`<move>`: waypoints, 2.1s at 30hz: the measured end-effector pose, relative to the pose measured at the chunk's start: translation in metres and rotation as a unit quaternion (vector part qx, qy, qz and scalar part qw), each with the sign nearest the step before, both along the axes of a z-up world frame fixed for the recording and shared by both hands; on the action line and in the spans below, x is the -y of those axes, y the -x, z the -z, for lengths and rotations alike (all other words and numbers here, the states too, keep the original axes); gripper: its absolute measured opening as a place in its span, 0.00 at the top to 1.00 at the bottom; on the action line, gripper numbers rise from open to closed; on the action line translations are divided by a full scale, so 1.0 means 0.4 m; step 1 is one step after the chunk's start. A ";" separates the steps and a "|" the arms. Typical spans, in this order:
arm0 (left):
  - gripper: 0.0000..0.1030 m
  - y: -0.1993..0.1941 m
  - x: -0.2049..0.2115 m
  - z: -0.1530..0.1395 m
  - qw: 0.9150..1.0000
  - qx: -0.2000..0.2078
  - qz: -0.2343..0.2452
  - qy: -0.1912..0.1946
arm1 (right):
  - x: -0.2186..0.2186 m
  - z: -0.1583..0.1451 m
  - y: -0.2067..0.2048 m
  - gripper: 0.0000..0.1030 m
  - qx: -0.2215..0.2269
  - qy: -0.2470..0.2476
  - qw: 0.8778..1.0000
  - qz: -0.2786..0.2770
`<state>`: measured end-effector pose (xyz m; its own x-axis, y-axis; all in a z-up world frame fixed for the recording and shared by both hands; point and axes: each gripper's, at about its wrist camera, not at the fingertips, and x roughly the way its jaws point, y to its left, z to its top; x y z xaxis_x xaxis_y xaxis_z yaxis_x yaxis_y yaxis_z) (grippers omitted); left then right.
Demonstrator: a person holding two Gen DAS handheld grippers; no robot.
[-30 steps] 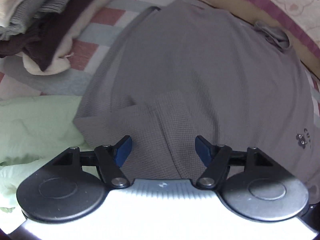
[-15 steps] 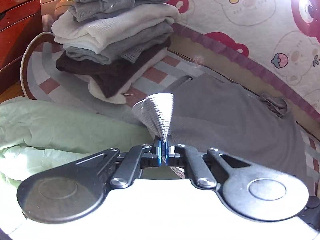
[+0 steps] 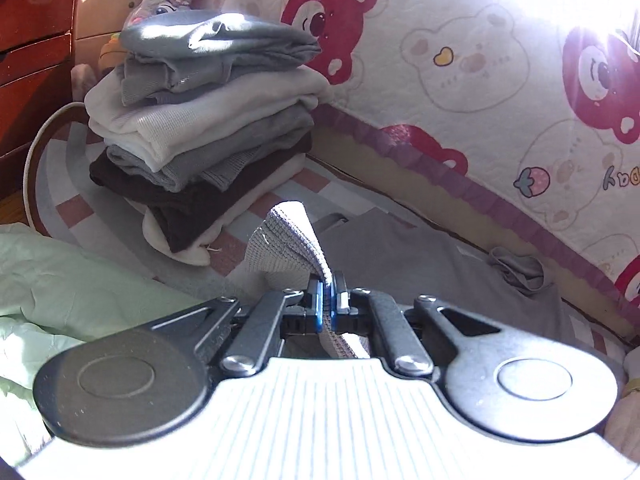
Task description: Fold clothes
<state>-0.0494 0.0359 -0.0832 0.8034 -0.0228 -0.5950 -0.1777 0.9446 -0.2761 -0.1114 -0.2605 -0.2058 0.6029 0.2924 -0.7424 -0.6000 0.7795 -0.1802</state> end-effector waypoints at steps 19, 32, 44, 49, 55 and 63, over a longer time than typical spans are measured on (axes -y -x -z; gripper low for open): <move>0.97 0.072 -0.116 0.107 0.989 -0.102 -0.050 -0.099 | 0.006 0.001 0.004 0.92 -0.064 -0.016 0.998 -0.023; 0.92 0.046 -0.177 0.139 0.980 -0.154 -0.084 -0.090 | 0.002 0.024 -0.011 0.90 -0.140 -0.020 0.988 -0.058; 0.51 -0.239 -0.042 0.058 0.995 -0.072 0.025 -0.063 | -0.013 -0.006 -0.050 0.62 -0.220 0.000 0.960 -0.176; 0.49 -0.462 0.076 0.154 0.978 -0.135 0.133 -0.083 | 0.086 -0.097 -0.163 0.54 -0.215 -0.067 0.966 -0.129; 0.44 -0.607 0.058 0.292 0.982 -0.120 0.141 -0.026 | 0.202 -0.174 -0.437 0.53 -0.212 -0.188 0.957 0.056; 0.44 -0.658 -0.024 0.387 0.985 -0.080 0.149 -0.038 | -0.107 -0.163 -0.811 0.45 -0.191 -0.156 0.967 0.070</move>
<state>0.2139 0.0453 -0.2381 0.6637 -0.1932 -0.7226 0.0748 0.9784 -0.1929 0.2128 -0.2176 -0.1407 0.3523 0.4730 -0.8075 -0.4621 0.8383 0.2894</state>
